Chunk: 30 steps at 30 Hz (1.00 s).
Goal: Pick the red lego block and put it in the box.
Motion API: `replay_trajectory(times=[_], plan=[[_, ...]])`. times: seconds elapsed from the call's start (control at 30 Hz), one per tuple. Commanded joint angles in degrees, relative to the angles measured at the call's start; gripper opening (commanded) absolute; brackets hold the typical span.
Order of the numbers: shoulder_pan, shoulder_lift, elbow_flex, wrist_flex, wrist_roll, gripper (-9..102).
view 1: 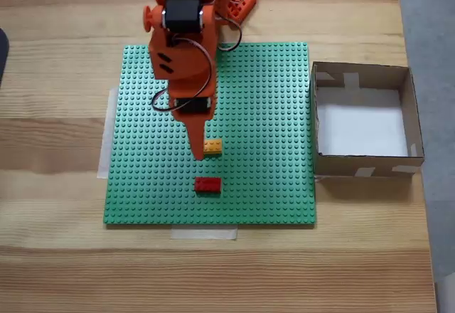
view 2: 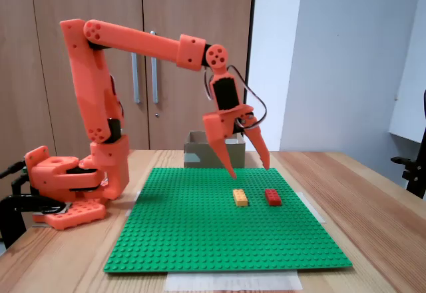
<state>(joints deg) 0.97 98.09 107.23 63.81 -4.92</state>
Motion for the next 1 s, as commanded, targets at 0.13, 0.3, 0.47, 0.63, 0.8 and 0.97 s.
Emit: replay_trajectory(times=[0.13,0.3,0.47,0.63,0.8,0.97], plan=[[1.49,-3.34,-8.44,2.11,-0.18,31],[1.14,-8.96,-16.61,6.42,-0.18,31],[0.97,-14.77,-24.43,9.40,0.18,31],[1.14,-18.19,-29.27,11.51,0.79,31],[-0.09,-19.60,-28.83,11.16,0.97,31],[-0.79,-23.38,-28.92,9.67,1.32,31]])
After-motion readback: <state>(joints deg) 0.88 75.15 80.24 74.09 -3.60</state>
